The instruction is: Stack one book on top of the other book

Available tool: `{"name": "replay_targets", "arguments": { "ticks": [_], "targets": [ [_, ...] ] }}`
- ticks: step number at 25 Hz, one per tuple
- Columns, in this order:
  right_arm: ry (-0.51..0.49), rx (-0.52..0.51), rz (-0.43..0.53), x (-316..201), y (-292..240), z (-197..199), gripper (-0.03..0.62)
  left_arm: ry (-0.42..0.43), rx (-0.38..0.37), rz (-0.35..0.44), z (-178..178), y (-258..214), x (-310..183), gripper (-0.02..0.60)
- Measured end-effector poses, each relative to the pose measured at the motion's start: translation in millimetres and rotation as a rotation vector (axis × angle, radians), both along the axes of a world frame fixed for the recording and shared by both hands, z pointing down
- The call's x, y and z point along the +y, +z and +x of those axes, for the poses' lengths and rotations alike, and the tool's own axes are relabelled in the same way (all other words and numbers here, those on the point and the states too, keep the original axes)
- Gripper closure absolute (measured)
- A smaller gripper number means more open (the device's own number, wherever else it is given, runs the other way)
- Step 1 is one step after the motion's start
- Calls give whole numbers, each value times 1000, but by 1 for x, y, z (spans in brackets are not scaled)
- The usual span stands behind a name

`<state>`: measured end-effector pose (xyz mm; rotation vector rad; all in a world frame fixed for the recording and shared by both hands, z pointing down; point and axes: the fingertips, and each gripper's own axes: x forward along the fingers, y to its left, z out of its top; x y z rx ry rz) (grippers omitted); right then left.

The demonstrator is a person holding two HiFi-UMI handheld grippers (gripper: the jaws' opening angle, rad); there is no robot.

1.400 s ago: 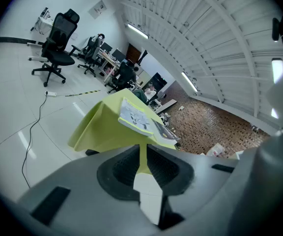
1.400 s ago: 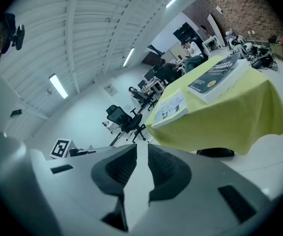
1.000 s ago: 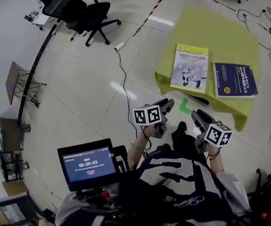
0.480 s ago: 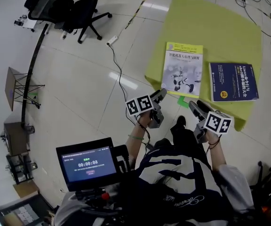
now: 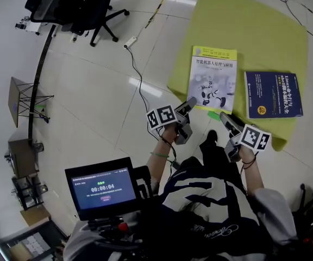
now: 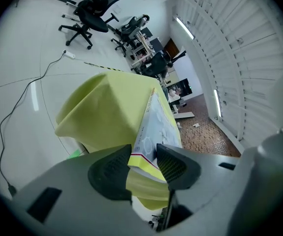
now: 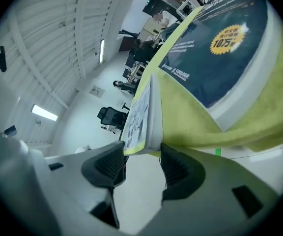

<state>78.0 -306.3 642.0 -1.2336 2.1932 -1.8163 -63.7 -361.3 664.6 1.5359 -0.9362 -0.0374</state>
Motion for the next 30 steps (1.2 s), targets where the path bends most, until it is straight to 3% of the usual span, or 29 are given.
{"name": "replay_targets", "arguments": {
  "ticks": [13, 22, 30],
  "targets": [
    [-31, 28, -37, 27, 10, -13, 361, 39, 54, -13, -4, -18, 19, 488],
    [-31, -50, -15, 0, 11, 10, 359, 37, 77, -48, -10, -17, 34, 489],
    [-110, -118, 5, -2, 14, -26, 359, 35, 87, -68, -42, -17, 91, 489]
  ]
}}
